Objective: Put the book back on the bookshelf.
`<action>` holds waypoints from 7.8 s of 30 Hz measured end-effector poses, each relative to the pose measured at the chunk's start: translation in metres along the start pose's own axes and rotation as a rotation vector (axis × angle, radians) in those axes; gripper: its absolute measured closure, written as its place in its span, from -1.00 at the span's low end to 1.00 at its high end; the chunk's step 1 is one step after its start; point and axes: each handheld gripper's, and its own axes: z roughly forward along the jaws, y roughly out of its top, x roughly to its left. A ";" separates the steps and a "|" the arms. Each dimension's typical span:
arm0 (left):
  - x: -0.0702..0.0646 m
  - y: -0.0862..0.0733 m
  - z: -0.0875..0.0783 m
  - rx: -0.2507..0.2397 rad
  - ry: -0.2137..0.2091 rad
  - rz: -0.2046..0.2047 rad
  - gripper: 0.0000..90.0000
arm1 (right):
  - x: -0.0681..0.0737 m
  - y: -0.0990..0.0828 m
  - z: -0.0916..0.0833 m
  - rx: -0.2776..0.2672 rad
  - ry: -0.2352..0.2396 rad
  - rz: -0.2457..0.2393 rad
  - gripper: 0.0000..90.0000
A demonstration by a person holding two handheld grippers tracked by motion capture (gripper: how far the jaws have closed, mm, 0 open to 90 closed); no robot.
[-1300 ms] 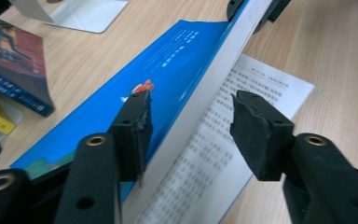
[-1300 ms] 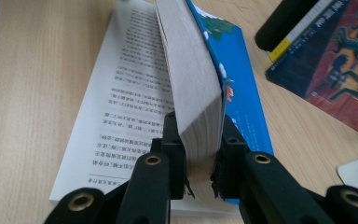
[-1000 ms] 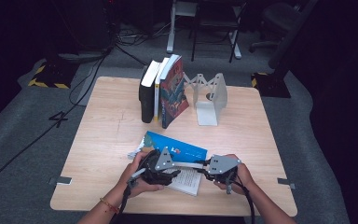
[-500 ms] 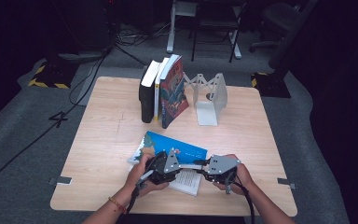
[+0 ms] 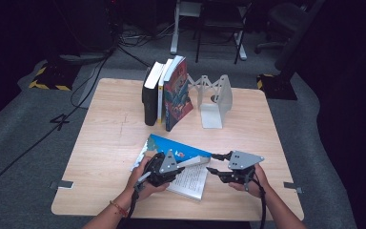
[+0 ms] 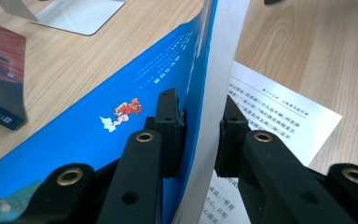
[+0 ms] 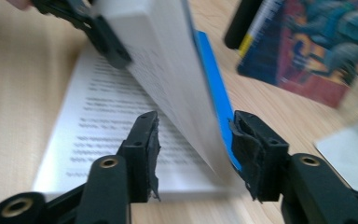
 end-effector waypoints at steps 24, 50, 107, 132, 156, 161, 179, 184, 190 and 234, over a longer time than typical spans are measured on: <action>0.022 0.000 -0.022 -0.155 -0.073 -0.128 0.75 | -0.031 -0.046 0.031 0.180 -0.014 0.160 0.00; 0.026 -0.001 -0.032 -0.203 -0.083 -0.140 0.75 | -0.033 -0.050 0.058 0.177 -0.023 0.178 -0.16; 0.026 -0.026 -0.085 -0.305 -0.045 -0.175 0.74 | -0.011 0.040 0.029 -0.209 0.114 0.176 0.30; 0.016 0.033 -0.037 -0.439 -0.225 -0.099 0.72 | -0.039 0.056 -0.040 -0.275 -0.046 0.131 0.41; 0.036 0.017 -0.061 -0.436 -0.125 -0.049 0.73 | -0.008 0.079 -0.029 -0.272 -0.017 0.070 0.12; 0.037 0.010 -0.063 -0.437 -0.102 -0.063 0.72 | 0.002 0.081 -0.017 -0.243 0.013 0.049 0.05; 0.038 0.000 -0.076 -0.389 -0.028 -0.060 0.69 | 0.021 0.089 0.008 -0.213 -0.004 0.023 -0.03; 0.035 -0.003 -0.075 -0.377 -0.042 -0.039 0.42 | 0.022 0.089 0.015 -0.208 -0.019 0.033 -0.04; 0.023 -0.010 -0.075 -0.271 0.032 0.019 0.30 | 0.026 0.082 0.023 -0.180 -0.005 0.027 0.00; -0.015 -0.034 -0.031 -0.248 0.163 -0.199 0.01 | 0.031 0.065 0.052 -0.135 -0.064 0.034 -0.19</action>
